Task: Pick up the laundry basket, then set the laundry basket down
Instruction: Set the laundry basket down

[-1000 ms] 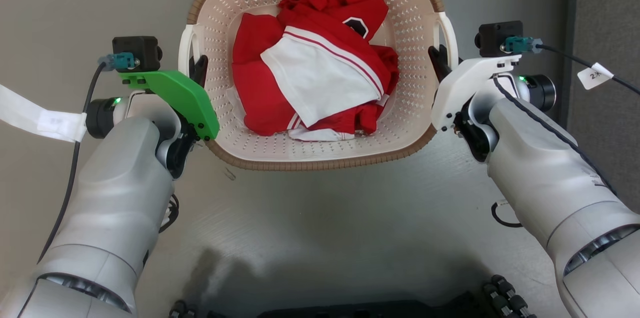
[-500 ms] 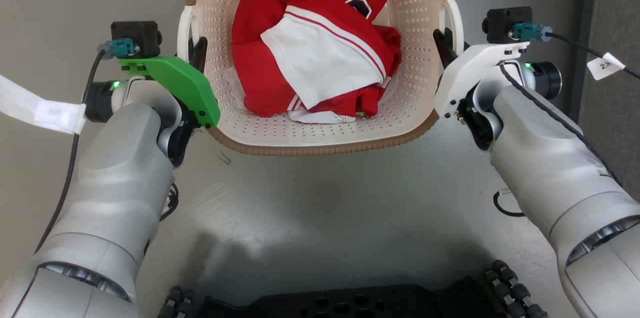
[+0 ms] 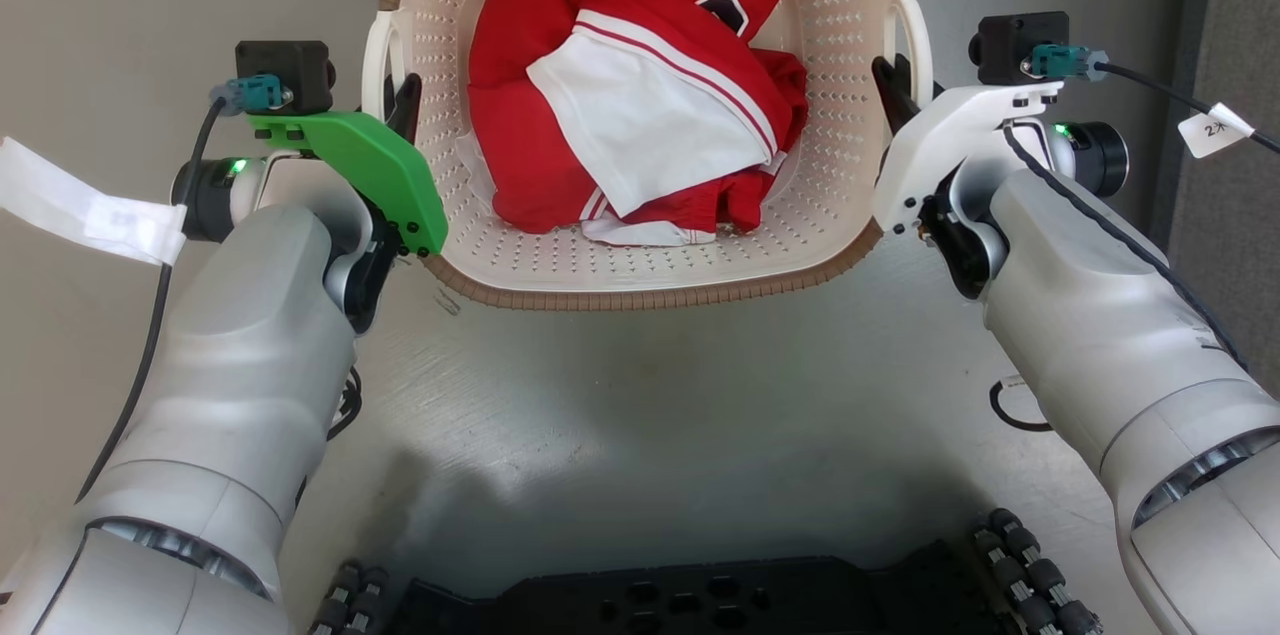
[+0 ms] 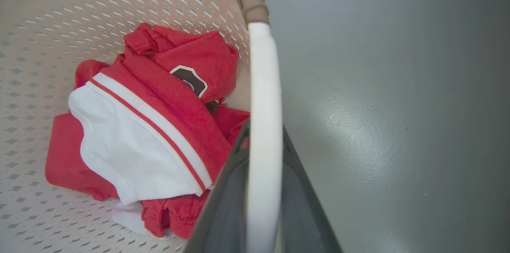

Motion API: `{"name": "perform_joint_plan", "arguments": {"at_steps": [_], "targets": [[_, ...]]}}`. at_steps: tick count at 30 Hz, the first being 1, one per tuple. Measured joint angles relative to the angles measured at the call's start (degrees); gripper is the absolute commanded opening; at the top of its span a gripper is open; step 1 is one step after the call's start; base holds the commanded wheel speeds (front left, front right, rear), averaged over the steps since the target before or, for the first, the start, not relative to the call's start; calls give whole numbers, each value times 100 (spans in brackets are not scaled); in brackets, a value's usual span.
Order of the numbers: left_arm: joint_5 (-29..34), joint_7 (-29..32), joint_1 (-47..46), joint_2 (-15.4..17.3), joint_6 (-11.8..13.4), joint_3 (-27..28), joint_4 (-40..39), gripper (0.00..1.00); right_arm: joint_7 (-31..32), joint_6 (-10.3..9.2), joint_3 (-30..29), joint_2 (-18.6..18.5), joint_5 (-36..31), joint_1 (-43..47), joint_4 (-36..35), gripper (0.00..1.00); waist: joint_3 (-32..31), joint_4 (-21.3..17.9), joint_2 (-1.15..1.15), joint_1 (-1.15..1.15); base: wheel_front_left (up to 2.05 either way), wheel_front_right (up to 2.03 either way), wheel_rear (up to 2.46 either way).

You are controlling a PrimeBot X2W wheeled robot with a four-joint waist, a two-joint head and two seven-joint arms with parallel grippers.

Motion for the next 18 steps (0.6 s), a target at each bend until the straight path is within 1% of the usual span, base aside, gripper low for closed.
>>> {"name": "perform_joint_plan", "arguments": {"at_steps": [3, 9, 10, 18], "targets": [[-3, 0, -2, -3, 0, -45, -1, 0, -1, 49, 19, 0, 0, 0, 23, 0, 16, 2, 0, 0, 0, 0, 0], [-5, 7, -8, -2, 0, -103, -5, 0, -53, 56, 26, 1, 0, 0, 31, 0, 42, 2, 0, 0, 0, 0, 0], [-5, 8, -10, -2, 0, -114, -7, 0, -53, 97, 34, -1, 0, 0, 31, 0, 46, 1, 0, 0, 0, 0, 0], [-12, 67, -22, 5, 1, -247, -26, 0, -102, 146, 70, -8, -3, -1, 53, 0, 59, 3, 0, 0, 0, 0, 0]]}}
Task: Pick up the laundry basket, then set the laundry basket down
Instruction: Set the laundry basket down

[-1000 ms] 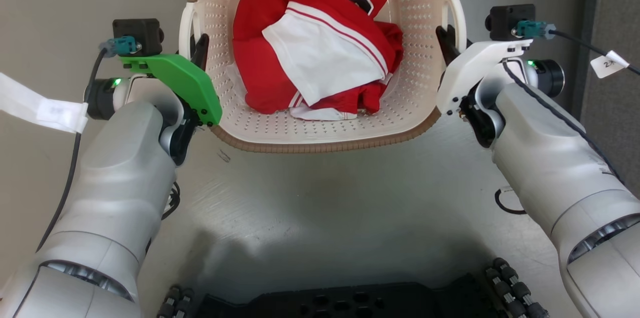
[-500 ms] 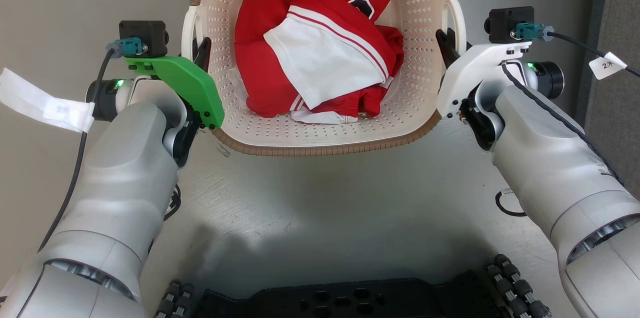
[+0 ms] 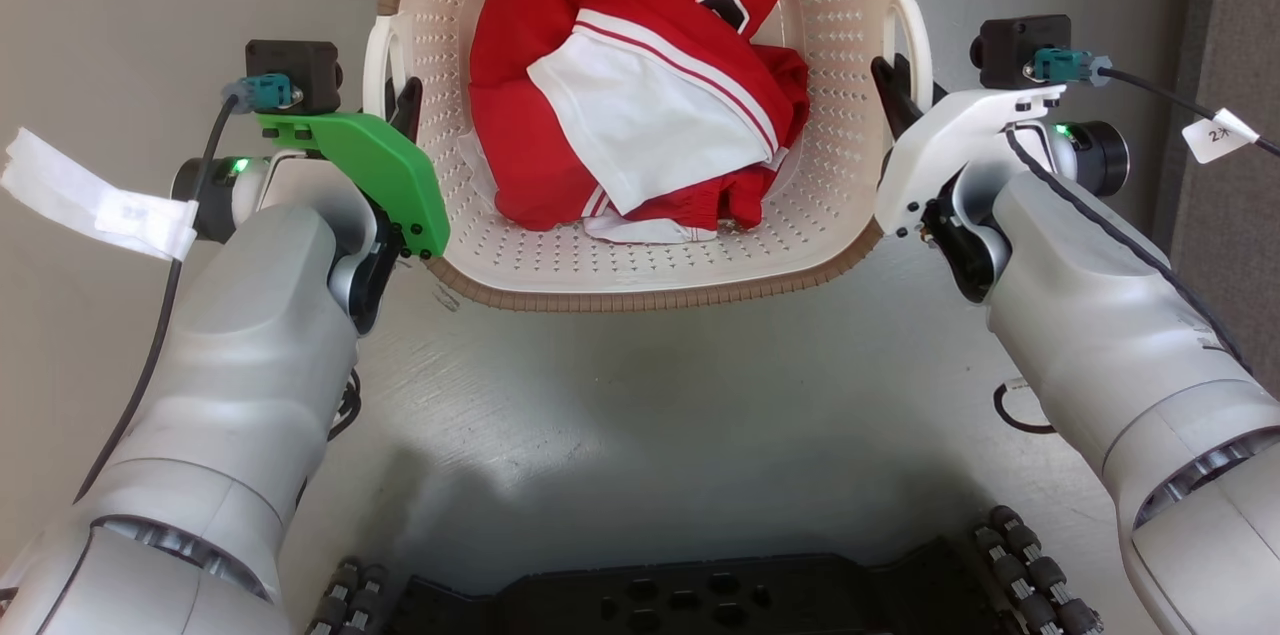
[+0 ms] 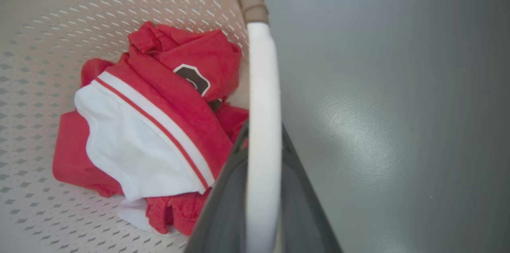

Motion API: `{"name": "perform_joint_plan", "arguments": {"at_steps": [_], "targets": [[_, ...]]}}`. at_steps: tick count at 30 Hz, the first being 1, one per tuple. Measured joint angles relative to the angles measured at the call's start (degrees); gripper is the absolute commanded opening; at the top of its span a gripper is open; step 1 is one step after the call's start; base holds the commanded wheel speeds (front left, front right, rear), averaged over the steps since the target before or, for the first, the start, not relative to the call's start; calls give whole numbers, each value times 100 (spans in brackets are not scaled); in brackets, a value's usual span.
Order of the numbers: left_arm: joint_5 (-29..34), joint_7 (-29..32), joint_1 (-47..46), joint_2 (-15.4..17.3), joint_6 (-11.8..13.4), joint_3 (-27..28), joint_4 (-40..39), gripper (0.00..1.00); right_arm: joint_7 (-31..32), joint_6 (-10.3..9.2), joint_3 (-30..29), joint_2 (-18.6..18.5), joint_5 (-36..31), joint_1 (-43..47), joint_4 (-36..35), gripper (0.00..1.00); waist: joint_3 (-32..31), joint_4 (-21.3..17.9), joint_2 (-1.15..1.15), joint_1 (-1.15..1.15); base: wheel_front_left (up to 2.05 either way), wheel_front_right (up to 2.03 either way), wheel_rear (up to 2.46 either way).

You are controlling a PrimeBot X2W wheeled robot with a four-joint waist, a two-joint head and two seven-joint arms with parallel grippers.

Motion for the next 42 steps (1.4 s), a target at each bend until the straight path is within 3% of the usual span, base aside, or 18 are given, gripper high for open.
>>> {"name": "perform_joint_plan", "arguments": {"at_steps": [7, 8, 9, 10, 18, 25, 42], "targets": [[-81, 142, -2, 1, 1, -75, -38, 0, 7, 23, 63, -1, -43, -2, 58, 0, -27, 12, 0, 0, 0, 0, 0], [-94, 144, -2, 1, 1, -82, -37, 35, 7, 24, 80, -3, -49, -2, 66, 39, -34, 14, 0, 0, 0, 0, 0], [-94, 156, -2, 1, 1, -98, -37, 96, 10, 57, 110, -8, -51, -2, 80, 100, -43, 15, 0, 0, 0, 0, 0], [-94, 204, -2, 15, 0, -142, -36, 100, 10, 76, 167, -29, -84, -2, 98, 100, -53, 16, 0, 0, 0, 0, 0], [-279, 288, 3, 92, 0, -197, -136, 100, 7, 90, 198, -157, -143, 5, 157, 100, -203, 37, 0, 0, 0, 0, 0], [-331, -9, 108, 159, 0, -135, -114, 100, -21, 107, 230, -155, -147, 108, 181, 100, -433, 55, 0, 0, 0, 0, 0], [-279, -467, 792, 369, 0, -280, -116, 100, -160, 101, 349, -42, -332, 664, 8, 100, -1493, -67, 0, 0, 0, 0, 0]]}}
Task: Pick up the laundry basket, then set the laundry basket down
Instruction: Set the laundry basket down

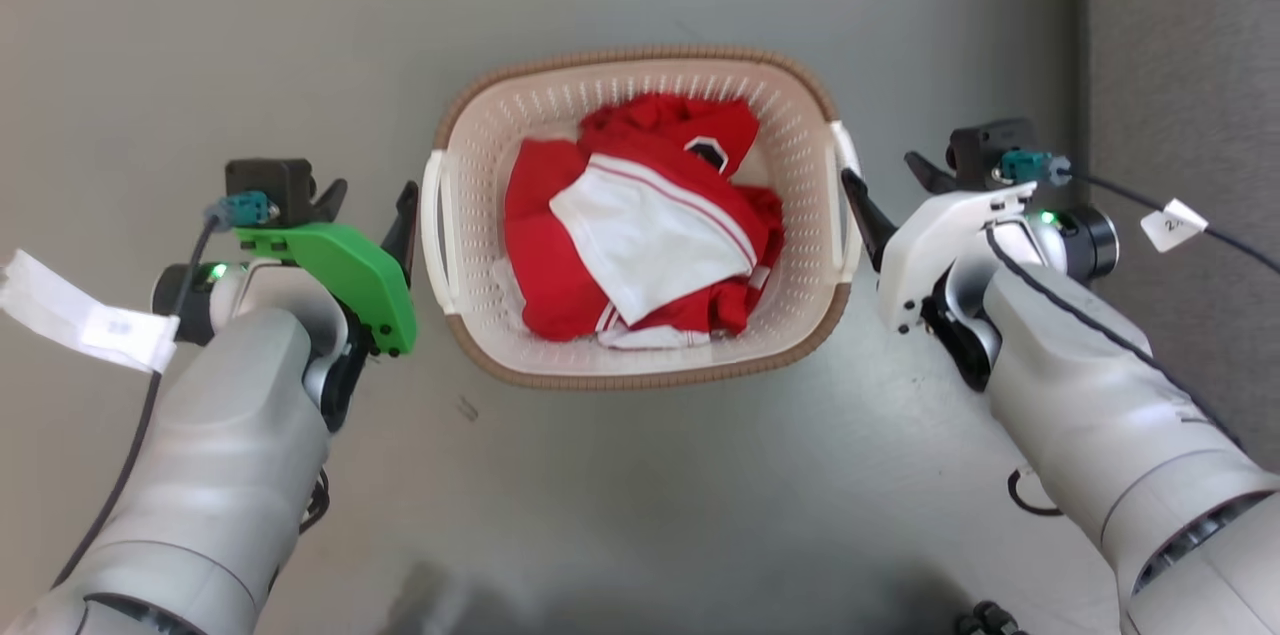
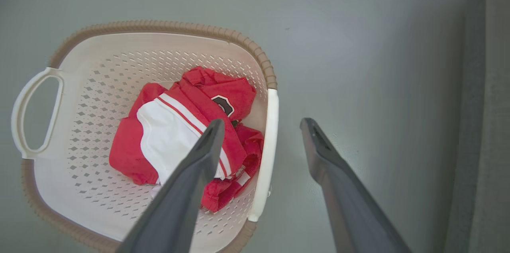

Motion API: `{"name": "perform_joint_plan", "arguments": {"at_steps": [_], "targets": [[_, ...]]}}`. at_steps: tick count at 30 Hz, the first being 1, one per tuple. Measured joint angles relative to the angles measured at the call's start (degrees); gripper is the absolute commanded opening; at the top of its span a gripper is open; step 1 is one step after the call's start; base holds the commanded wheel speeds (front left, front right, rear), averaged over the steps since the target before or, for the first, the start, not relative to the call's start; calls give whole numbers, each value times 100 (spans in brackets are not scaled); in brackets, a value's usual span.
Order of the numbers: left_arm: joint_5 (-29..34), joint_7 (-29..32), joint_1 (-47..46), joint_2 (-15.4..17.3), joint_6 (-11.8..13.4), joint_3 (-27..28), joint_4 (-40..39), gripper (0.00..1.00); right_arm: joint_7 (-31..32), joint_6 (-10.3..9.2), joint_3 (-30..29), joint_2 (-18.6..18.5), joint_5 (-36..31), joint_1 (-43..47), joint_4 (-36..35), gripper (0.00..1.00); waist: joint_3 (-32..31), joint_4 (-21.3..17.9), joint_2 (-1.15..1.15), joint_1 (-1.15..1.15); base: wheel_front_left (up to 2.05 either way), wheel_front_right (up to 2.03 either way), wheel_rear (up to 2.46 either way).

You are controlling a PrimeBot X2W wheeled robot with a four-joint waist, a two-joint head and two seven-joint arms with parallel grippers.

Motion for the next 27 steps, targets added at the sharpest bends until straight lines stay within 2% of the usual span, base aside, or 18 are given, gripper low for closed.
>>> {"name": "perform_joint_plan", "arguments": {"at_steps": [5, 15, 27], "targets": [[54, -48, 134, 13, 0, -93, -85, 100, -9, -5, -101, 8, 18, 203, -160, 100, -368, -61, 0, 0, 0, 0, 0], [352, -54, 409, 222, 8, -34, -527, 100, -15, -182, -366, 2, 5, 612, -837, 100, -1156, -170, 0, 0, 0, 0, 0], [711, -55, 694, 493, 487, 425, -1637, 100, -16, -509, -726, -198, -200, 978, -1833, 100, -1943, -266, 0, 0, 0, 0, 0]]}}
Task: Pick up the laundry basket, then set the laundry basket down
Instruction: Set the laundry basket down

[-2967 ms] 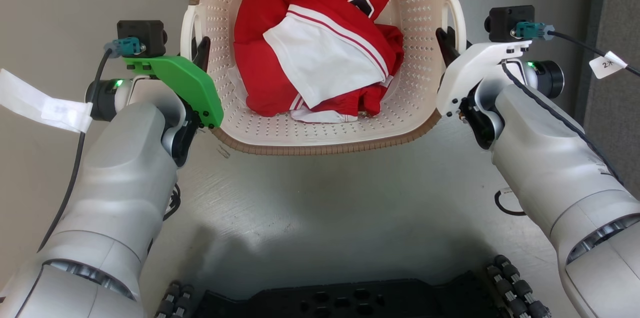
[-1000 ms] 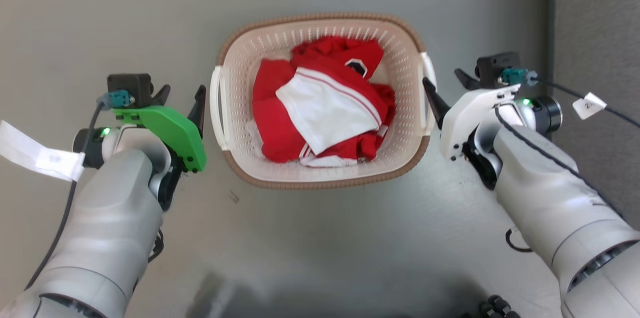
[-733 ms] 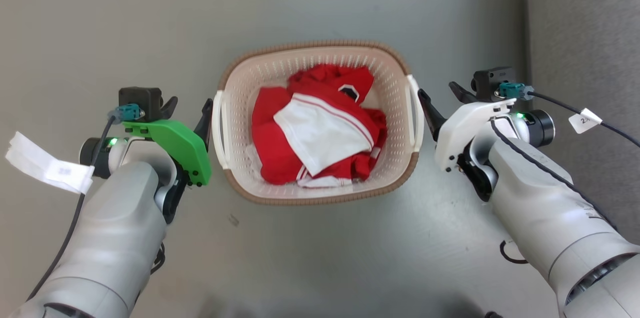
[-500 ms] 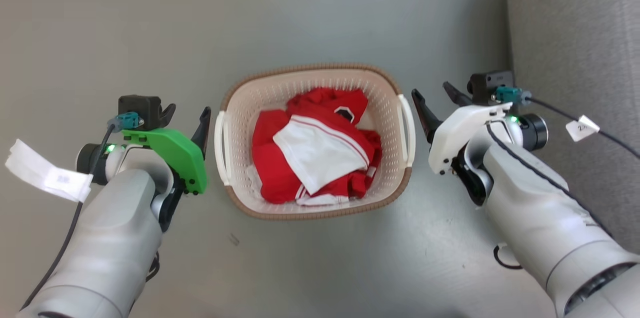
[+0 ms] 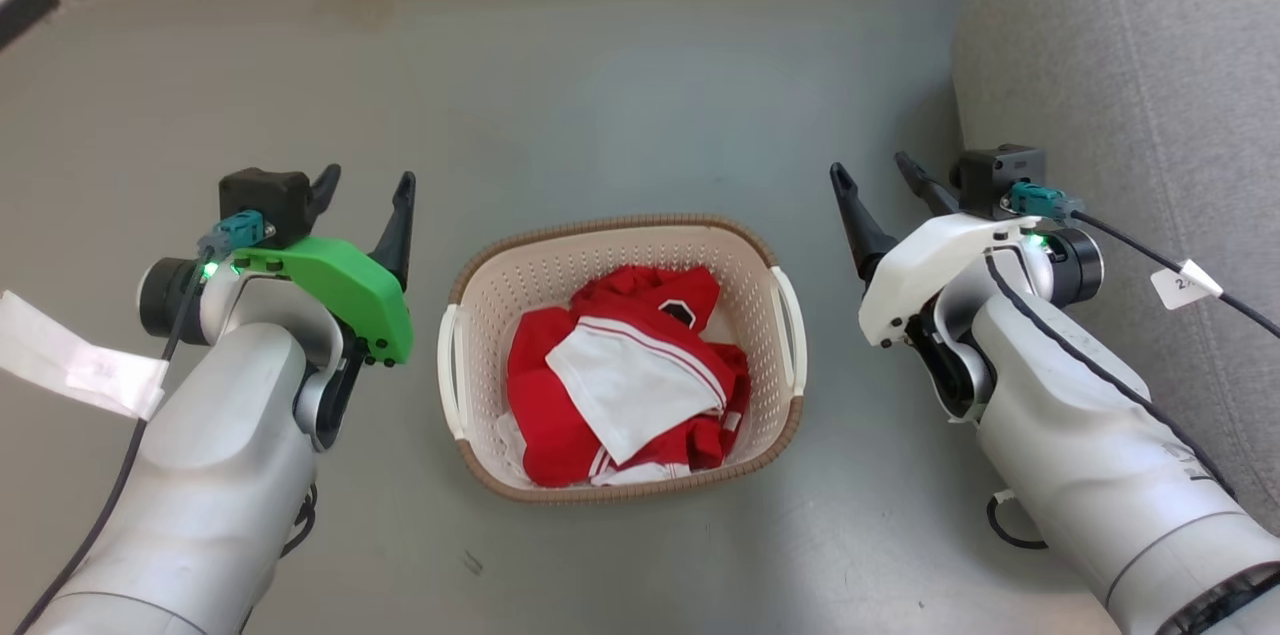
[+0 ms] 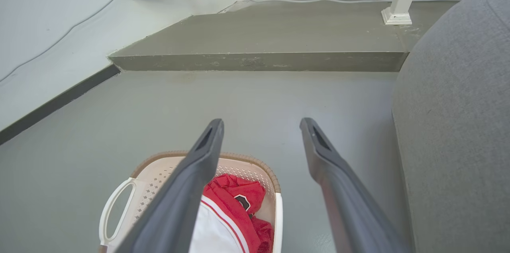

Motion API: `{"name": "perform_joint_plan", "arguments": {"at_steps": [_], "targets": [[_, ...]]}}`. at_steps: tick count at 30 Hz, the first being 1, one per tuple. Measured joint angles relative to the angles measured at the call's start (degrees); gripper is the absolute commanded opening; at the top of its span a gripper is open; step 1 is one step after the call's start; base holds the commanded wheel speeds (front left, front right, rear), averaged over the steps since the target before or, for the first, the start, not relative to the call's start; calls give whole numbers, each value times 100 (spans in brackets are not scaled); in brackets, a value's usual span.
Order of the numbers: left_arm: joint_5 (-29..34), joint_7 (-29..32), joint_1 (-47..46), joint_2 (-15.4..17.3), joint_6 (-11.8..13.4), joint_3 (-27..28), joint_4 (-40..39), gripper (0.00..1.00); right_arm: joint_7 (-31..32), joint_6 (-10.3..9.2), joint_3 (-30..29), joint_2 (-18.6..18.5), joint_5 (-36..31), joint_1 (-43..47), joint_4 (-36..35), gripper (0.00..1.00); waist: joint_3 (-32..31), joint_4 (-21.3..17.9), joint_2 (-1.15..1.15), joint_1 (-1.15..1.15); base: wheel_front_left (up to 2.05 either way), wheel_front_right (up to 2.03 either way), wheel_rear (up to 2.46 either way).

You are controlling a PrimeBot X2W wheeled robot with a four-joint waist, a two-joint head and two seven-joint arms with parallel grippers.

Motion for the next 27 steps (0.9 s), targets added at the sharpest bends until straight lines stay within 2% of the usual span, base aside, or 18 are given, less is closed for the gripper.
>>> {"name": "perform_joint_plan", "arguments": {"at_steps": [4, 5, 11, 14, 17, 27], "targets": [[76, 0, 90, 79, 145, 132, -339, 100, 0, -100, -81, -89, -151, 81, -314, 100, -168, -23, 0, 0, 0, 0, 0], [152, 0, 188, 115, 274, 210, -582, 100, -1, -142, -160, -129, -201, 146, -517, 100, -272, -38, 0, 0, 0, 0, 0], [397, -1, 533, 250, 559, 392, -1167, 100, -2, -339, -367, -180, -348, 386, -1069, 100, -495, -72, 0, 0, 0, 0, 0], [465, -1, 820, 268, 682, 409, -1497, 100, -8, -366, -493, -265, -481, 561, -1397, 100, -613, -86, 0, 0, 0, 0, 0], [542, -1, 1125, 274, 736, 426, -1808, 100, -8, -458, -608, -321, -558, 783, -1657, 100, -728, -89, 0, 0, 0, 0, 0], [720, -1, 2126, 403, 881, 599, -2611, 100, -8, -556, -861, -338, -749, 1686, -2350, 100, -1110, -43, 0, 0, 0, 0, 0]]}}
